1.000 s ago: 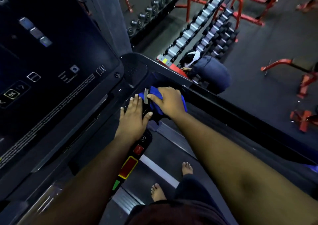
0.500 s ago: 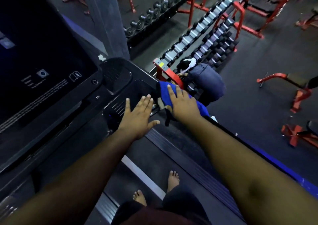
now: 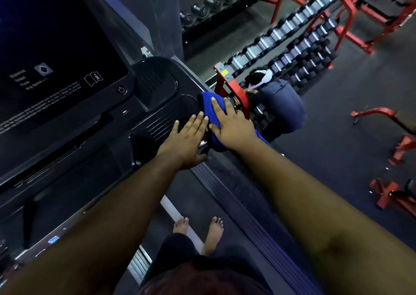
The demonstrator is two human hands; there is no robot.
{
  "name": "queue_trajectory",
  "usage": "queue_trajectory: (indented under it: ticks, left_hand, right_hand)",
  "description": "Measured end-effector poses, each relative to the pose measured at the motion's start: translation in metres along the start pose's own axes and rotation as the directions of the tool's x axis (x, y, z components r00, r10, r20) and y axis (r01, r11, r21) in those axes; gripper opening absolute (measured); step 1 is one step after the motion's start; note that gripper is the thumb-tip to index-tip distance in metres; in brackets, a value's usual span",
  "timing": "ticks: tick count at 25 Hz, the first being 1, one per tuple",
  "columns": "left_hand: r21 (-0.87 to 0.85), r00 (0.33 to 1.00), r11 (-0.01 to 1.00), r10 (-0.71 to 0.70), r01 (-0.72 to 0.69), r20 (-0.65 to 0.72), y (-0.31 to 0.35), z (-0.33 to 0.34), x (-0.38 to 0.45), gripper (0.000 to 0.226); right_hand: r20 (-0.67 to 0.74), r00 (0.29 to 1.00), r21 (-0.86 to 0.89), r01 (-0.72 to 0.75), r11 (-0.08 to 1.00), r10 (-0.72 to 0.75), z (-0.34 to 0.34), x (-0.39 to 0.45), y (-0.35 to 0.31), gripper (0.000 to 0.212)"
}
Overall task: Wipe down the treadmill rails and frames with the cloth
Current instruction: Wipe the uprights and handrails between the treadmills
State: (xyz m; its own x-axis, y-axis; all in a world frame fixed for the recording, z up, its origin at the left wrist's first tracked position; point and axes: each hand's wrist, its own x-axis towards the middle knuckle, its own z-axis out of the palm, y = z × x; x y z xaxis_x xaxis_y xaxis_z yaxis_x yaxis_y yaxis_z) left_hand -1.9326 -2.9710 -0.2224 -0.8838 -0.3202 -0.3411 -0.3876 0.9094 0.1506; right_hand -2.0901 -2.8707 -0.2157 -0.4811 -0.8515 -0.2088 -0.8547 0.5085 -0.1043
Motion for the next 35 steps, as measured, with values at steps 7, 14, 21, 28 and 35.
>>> queue_trajectory:
  ticks: [7,14,21,28,35]
  left_hand:
    - [0.053,0.991,0.990,0.131,-0.129,-0.042,-0.005,0.005,0.007,0.089]
    - [0.209,0.987,0.974,0.111,-0.086,-0.113,0.002,0.009,0.000,0.090]
    - [0.463,0.979,0.886,0.122,-0.034,-0.162,0.008,0.016,-0.017,0.087]
    - [0.465,0.973,0.875,-0.023,0.131,-0.231,0.035,0.042,-0.030,0.084]
    - [0.335,0.970,0.923,-0.124,0.190,-0.209,0.043,0.045,-0.034,0.091]
  right_hand:
    - [0.042,0.973,-0.158,-0.218,0.963,0.227,0.026,-0.125,0.036,0.079]
    - [0.125,0.992,-0.407,0.046,0.912,0.006,0.021,-0.091,0.010,0.091]
    - [0.368,0.894,-0.742,0.448,0.499,-0.256,0.019,-0.083,0.011,0.068]
    - [0.333,0.908,-0.642,0.417,0.644,-0.255,0.033,-0.172,0.068,0.057]
    - [0.255,0.930,-0.651,0.368,0.664,-0.265,0.029,-0.092,0.030,0.067]
